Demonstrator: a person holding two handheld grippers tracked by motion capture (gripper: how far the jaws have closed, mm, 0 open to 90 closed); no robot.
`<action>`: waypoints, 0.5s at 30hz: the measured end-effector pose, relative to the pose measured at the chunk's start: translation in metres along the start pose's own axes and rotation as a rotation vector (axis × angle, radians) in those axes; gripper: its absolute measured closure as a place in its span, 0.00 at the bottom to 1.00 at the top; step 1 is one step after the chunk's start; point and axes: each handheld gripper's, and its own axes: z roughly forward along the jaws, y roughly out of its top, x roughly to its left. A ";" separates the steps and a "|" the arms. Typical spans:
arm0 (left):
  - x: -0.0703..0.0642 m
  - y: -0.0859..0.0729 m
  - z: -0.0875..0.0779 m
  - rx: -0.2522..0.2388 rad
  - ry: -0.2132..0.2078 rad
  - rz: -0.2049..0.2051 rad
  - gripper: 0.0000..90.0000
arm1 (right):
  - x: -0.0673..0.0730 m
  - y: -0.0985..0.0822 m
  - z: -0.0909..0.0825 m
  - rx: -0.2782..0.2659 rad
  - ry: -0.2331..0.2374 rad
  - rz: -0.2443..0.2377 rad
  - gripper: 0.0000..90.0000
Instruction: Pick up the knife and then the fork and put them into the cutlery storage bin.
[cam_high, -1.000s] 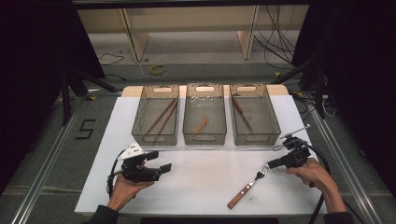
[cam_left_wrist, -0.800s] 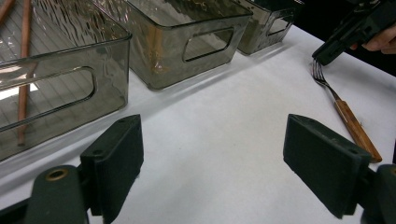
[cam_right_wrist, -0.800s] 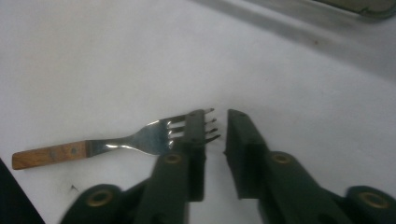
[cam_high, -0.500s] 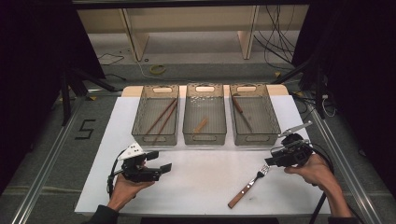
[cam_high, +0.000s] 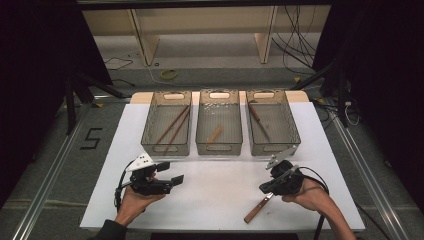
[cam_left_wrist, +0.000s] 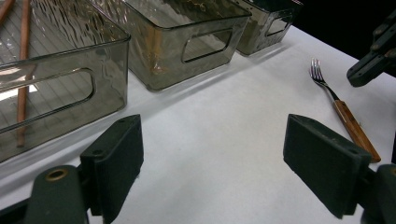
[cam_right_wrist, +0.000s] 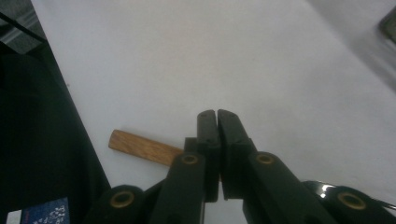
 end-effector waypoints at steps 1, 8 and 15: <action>0.000 0.000 0.000 0.001 0.000 0.001 0.22 | 0.000 0.000 0.002 0.006 -0.005 -0.005 1.00; 0.000 0.000 0.000 0.000 0.000 -0.001 0.22 | -0.010 -0.004 0.015 0.047 -0.049 0.044 1.00; 0.000 0.000 0.000 0.002 -0.001 0.004 0.22 | -0.023 -0.011 0.020 0.074 -0.098 0.092 1.00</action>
